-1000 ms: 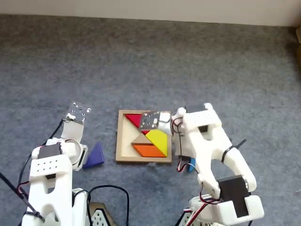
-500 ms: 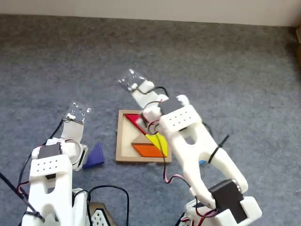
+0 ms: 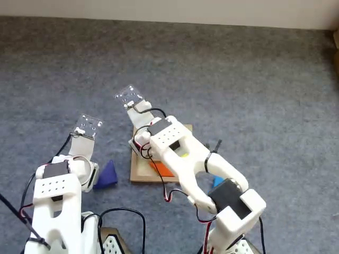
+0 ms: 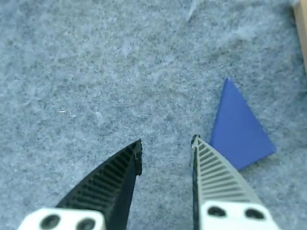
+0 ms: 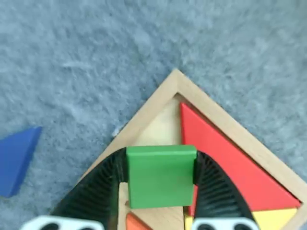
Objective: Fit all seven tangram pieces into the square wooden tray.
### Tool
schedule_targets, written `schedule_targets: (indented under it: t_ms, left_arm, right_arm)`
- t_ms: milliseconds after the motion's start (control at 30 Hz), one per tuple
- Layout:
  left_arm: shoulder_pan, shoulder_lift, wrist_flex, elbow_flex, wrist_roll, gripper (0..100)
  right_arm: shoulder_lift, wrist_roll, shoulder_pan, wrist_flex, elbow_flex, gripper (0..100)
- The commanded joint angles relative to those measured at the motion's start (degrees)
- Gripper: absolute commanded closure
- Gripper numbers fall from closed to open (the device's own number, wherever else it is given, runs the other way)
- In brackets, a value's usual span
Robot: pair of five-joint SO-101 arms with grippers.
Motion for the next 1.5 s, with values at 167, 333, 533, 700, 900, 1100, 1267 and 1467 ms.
schedule_targets:
  t_ms: [167,333,533,700,900,1100,1267,1467]
  left_arm:
    - [-0.92,-1.01,-0.53,-0.13,0.44,82]
    - [-0.92,-1.01,-0.53,-0.13,0.44,82]
    - [-0.92,-1.01,-0.62,-0.13,0.44,82]
    - [-0.92,-1.01,-0.62,-0.13,0.44,82]
    - [-0.92,-1.01,-0.62,-0.13,0.44,82]
    - [-0.92,-1.01,-0.62,-0.13,0.35,82]
    - [-0.92,-1.01,-0.53,-0.13,0.35,82]
    - [-0.92,-1.01,-0.53,-0.13,0.26,82]
  right_arm:
    - [-0.84,-0.79,-0.92,-1.01,-3.12,90.2]
    - [-0.75,-0.97,-0.75,-0.75,-3.03,75.8]
    - [-1.01,-0.97,-1.80,-0.75,-3.12,74.5]
    - [-1.27,-0.62,-2.51,4.26,-3.56,74.6]
    - [-1.71,-0.53,-1.10,6.64,-5.41,85.4]
    - [-0.31,2.64,-1.10,6.64,-5.14,94.0]
    - [-0.31,3.60,-1.01,6.90,-5.41,93.8]
    - [-0.48,3.52,-0.04,7.08,-5.49,85.9]
